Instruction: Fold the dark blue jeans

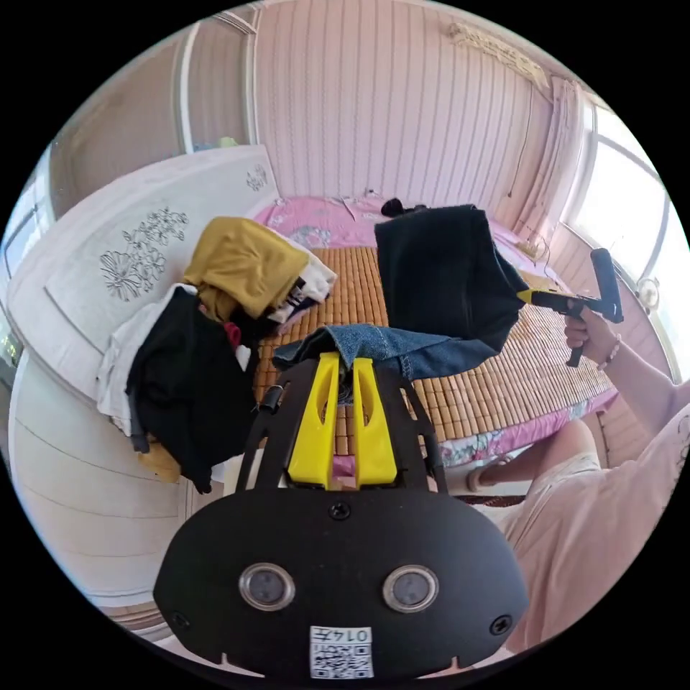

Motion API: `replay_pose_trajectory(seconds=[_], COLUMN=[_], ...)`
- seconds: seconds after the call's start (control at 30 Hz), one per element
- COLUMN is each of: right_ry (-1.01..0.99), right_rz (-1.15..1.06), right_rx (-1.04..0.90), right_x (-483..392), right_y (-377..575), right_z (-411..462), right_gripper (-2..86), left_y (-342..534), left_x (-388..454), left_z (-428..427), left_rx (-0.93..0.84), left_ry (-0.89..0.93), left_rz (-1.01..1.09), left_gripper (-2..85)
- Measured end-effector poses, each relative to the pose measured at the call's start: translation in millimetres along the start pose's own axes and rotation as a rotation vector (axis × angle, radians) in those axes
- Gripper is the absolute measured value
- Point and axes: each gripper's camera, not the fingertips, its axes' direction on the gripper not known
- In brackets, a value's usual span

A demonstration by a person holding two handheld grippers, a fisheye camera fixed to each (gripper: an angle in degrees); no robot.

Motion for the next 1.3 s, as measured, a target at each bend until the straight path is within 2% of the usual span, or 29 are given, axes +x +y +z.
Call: replay_pose_trajectory(seconds=[0.07, 0.13, 0.5, 0.63, 0.77, 0.97, 1.03, 1.2, 1.3], right_ry=[0.101, 0.117, 0.134, 0.142, 0.033, 0.001, 0.001, -0.024, 0.043], right_rz=[0.107, 0.134, 0.075, -0.032, -0.232, -0.318, -0.349, -0.453, -0.559], right_rx=[-0.109, -0.148, -0.23, -0.221, -0.185, -0.247, -0.242, -0.337, -0.385], right_x=[26.8, 33.4, 22.2, -2.9, -46.4, -87.4, -100.7, -143.3, -172.2], right_y=[39.5, 56.5, 75.5, 63.9, 43.5, 11.0, 5.0, -5.1, -5.4], right_z=[25.4, 34.0, 36.5, 30.0, 37.0, 102.5, 122.3, 187.4, 229.9], right_gripper=[0.0, 0.1, 0.3, 1.8, 4.8, 12.5, 14.1, 16.6, 17.0], left_y=[-3.8, -7.9, -36.0, -41.4, -47.8, -48.2, -38.8, 11.1, 33.1], left_x=[28.7, 45.8, 83.8, 86.4, 85.9, 54.7, 39.0, -14.1, -19.4], left_z=[26.7, 35.7, 56.8, 64.3, 73.1, 89.0, 107.2, 159.1, 163.8], left_rx=[-0.059, -0.07, -0.102, -0.109, -0.105, -0.026, -0.06, -0.282, -0.325], left_ry=[-0.044, -0.029, -0.063, -0.06, -0.046, -0.11, -0.112, 0.06, 0.028], left_rz=[0.056, 0.08, 0.184, 0.202, 0.21, 0.136, 0.103, -0.08, -0.112], left_gripper=[1.8, 1.8, 3.4, 3.4, 3.2, 3.1, 3.8, 5.7, 4.5])
